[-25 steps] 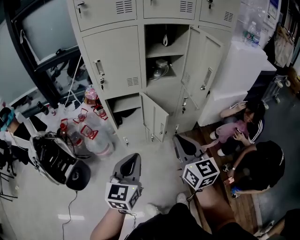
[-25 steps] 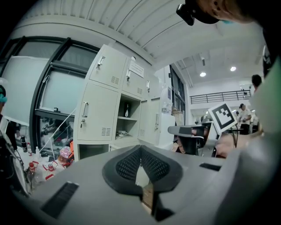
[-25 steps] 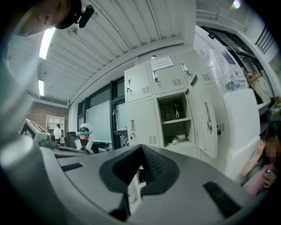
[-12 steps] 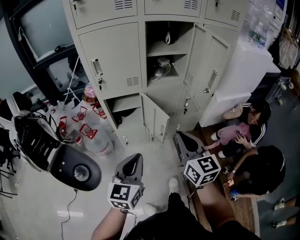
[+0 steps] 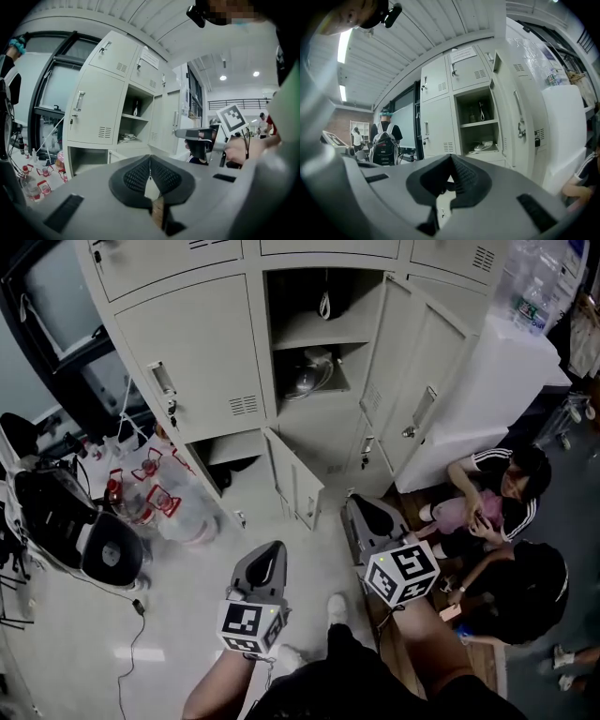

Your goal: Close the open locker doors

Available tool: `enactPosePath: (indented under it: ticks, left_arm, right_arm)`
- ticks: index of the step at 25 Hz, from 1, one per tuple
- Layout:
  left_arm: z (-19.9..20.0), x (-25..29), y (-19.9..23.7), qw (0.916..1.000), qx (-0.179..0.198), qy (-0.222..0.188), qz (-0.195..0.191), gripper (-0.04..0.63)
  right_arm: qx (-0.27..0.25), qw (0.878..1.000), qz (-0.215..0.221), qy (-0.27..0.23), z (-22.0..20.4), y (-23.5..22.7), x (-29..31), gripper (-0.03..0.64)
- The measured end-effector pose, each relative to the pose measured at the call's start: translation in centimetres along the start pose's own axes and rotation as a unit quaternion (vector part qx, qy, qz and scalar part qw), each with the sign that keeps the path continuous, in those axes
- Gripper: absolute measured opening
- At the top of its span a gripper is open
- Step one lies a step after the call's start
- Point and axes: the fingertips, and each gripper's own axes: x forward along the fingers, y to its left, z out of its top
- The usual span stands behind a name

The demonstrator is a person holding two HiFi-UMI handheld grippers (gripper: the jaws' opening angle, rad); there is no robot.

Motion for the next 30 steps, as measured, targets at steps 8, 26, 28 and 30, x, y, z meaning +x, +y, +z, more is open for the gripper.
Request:
enactPosePath:
  ticks: [8,26,28,30]
  left_arm:
    - [-1.2,5.9,-0.5,0.9999,-0.008,0.005,0.010,0.006]
    - [-8.4,16.4,1.0,0.9967,-0.010,0.059,0.055,0.171]
    - [-9.3,17.7,1.4,0.9955,-0.010,0.069,0.064,0.196]
    - [-10.4,18.9,1.7,0.9941,-0.012,0.081,0.071,0.204]
  right_arm:
    - [0.000,1.000,0.016,0.013,-1.3,-4.3,2.4,0.000]
    - [0.011,0.996,0.065,0.064,-7.1,-8.9,7.4,0.000]
    - [0.011,0.995,0.070,0.068,-7.6,-9.2,7.9,0.000]
    - [0.008,0.994,0.076,0.074,-8.2,-9.5,8.3,0.000]
